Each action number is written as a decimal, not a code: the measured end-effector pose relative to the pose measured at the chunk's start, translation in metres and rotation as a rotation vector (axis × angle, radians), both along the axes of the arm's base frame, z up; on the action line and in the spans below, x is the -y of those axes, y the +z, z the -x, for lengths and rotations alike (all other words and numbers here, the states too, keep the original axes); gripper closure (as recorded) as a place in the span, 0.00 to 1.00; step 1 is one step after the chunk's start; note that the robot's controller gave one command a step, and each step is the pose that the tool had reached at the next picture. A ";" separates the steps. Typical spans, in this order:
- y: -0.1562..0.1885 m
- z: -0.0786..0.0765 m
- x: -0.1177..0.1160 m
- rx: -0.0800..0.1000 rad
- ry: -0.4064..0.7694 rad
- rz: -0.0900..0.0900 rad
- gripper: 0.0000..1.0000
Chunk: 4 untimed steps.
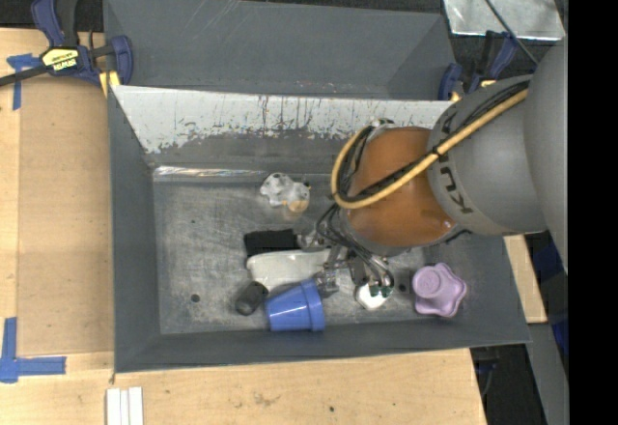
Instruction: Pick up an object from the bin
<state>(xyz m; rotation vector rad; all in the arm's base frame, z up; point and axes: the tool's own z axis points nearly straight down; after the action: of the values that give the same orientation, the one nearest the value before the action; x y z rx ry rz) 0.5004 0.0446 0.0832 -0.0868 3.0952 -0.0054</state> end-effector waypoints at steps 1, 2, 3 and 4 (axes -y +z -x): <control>0.040 0.006 0.000 -0.041 0.055 0.001 1.00; 0.060 0.003 0.004 -0.033 0.107 0.001 1.00; 0.099 -0.015 -0.014 -0.049 0.181 0.002 1.00; 0.157 -0.030 -0.005 -0.044 0.140 0.000 1.00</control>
Offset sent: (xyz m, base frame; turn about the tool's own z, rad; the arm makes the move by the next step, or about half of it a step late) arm -0.0028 -0.0136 0.0006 -0.1798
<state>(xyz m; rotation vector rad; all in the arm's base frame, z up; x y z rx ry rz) 0.5303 0.0494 0.2400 -0.3073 3.1253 0.0016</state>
